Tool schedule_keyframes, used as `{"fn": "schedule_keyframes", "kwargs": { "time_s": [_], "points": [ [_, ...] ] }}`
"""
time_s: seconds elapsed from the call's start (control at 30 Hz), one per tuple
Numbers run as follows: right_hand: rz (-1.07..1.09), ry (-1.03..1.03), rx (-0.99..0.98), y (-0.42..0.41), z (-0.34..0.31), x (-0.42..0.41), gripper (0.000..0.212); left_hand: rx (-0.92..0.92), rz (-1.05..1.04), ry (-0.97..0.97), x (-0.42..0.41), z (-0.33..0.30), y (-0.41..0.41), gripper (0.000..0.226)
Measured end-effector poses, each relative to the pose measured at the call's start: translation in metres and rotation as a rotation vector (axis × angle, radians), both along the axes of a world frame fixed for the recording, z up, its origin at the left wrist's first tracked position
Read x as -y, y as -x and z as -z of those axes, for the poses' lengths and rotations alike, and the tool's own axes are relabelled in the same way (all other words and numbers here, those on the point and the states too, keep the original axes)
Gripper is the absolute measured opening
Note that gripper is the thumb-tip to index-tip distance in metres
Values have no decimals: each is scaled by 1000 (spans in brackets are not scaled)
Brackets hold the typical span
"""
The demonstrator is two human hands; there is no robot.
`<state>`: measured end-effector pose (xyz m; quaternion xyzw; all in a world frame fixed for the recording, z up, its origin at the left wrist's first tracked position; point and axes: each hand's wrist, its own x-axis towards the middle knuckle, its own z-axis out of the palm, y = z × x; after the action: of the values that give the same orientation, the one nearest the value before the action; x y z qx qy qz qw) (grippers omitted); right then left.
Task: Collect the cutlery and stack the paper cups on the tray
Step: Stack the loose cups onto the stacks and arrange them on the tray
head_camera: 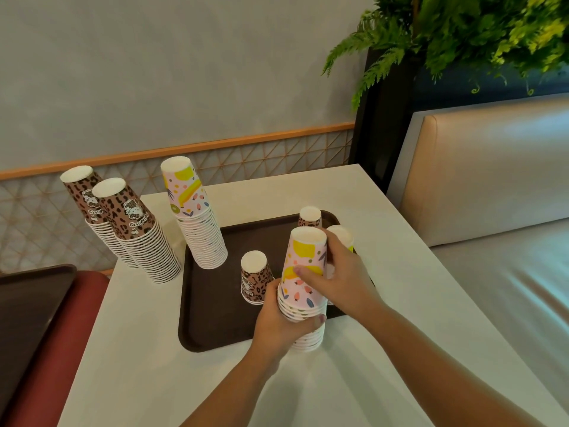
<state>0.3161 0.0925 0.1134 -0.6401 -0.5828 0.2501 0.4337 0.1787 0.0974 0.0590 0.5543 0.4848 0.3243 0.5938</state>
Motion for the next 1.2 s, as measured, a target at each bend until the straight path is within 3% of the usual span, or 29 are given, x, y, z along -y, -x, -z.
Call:
{"fn": "schedule_keyframes", "kwargs": {
  "time_s": [0.5,0.63,0.77,1.13,1.2],
  "points": [
    [223,-157,-185,-24,-27,-10,34,-51,28,39,4,14,0,79],
    [331,-359,-257,-37,-51,-17,37,-48,8,53,1,12,0,76],
    [387,-494,-160,-51,-59,-27,54,-55,-12,53,0,9,1,76],
    [313,-139,5,-48,0,-26,72,-56,-12,52,-1,2,0,71],
    [326,-160,80,-41,1,-19,78,-40,-16,47,-1,1,0,72]
  ]
}}
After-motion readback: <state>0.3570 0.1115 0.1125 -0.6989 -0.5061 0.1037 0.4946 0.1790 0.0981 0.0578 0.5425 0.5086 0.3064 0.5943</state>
